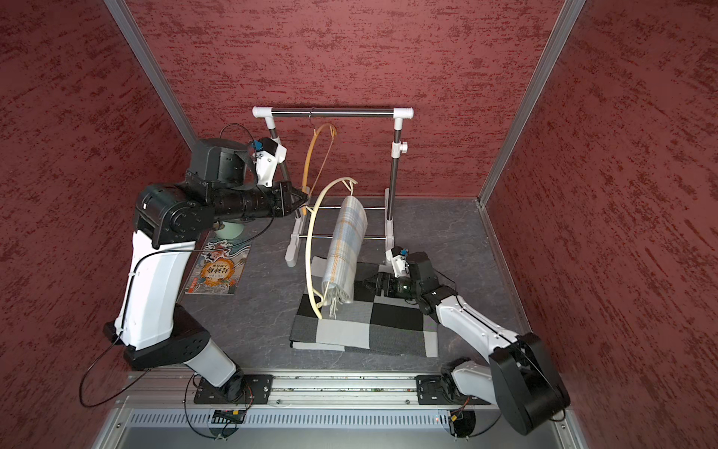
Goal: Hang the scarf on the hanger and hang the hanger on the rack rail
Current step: Hang the scarf on the hanger, then place the hanger at the clothesline.
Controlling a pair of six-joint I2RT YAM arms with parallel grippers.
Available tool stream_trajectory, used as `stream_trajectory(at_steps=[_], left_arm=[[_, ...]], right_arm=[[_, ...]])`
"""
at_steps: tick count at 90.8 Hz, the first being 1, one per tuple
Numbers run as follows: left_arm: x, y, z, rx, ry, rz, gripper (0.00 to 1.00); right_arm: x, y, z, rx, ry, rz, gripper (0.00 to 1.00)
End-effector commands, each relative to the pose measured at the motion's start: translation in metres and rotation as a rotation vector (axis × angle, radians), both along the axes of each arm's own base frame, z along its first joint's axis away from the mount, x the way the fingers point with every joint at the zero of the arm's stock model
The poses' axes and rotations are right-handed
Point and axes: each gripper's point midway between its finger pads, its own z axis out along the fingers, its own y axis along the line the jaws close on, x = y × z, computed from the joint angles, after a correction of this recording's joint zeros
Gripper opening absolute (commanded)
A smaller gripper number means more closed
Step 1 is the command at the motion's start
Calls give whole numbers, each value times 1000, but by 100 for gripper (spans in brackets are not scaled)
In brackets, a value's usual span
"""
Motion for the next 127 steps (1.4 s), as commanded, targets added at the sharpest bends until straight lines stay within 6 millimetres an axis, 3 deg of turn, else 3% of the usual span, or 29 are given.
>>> stream_trajectory(at_steps=[1,21,28,38,44,58,74,84,100,127], left_arm=[[0,-3,21,-42,-74,-39,0],[12,0,4,-4,-21,26,0],[16,-1,1,16,-27,42,0],[19,-6,-3,36,-31,51,0],[20,-9,-3,41,-42,52,0],[20,-12,-2,34,-48,53,0],[22,-12,-5,44,-42,57,0],[24,-12,-8,51,-40,61,0],[25,-12,-11,55,-40,65,0],[24,-13,-9,47,-44,58,0]], right_arm=[[6,-4,43,38,-198,-22,77],[-39,-2,135,123,-438,96,76],[-51,6,153,111,-442,150,75],[-65,33,176,121,-416,232,75],[-76,61,182,109,-397,294,76],[-72,110,181,61,-357,293,73],[-76,142,187,71,-332,363,68],[-81,153,192,78,-319,391,54],[-88,157,198,108,-299,406,48],[-89,158,200,149,-255,389,1]])
